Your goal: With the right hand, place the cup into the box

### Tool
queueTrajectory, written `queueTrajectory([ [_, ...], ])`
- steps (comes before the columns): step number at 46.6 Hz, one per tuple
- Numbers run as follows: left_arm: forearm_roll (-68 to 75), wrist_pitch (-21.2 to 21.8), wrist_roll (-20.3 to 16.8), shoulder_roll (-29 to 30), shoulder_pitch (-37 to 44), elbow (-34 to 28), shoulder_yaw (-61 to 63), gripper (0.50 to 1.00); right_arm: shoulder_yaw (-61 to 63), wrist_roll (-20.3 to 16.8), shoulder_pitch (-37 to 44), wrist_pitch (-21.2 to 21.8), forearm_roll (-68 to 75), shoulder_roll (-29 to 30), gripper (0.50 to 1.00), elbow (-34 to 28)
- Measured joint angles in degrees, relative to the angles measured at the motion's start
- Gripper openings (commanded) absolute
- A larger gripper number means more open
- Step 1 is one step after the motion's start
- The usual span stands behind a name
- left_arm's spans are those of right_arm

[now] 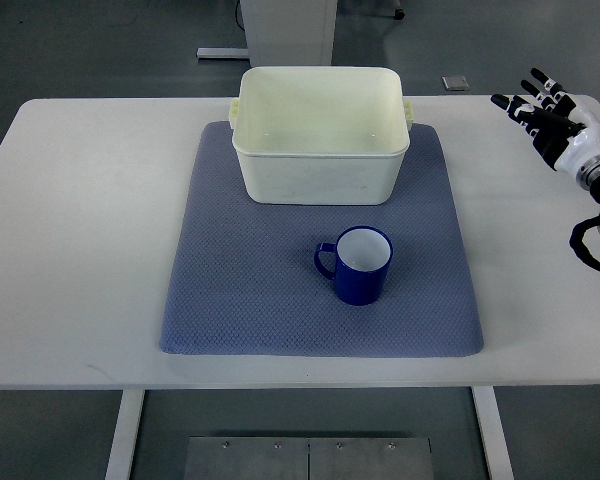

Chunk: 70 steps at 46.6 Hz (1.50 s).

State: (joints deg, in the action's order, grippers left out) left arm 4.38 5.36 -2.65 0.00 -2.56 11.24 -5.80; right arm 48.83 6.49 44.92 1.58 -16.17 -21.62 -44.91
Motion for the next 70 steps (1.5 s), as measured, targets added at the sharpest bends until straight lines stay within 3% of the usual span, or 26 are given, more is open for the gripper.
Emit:
queueTrajectory([
  [70,0.01,0.05,0.00,0.00,1.59,-0.08,0.00,1.000,-0.25,0.04,-1.41,0.00,0.23,2.01,1.000,1.64],
])
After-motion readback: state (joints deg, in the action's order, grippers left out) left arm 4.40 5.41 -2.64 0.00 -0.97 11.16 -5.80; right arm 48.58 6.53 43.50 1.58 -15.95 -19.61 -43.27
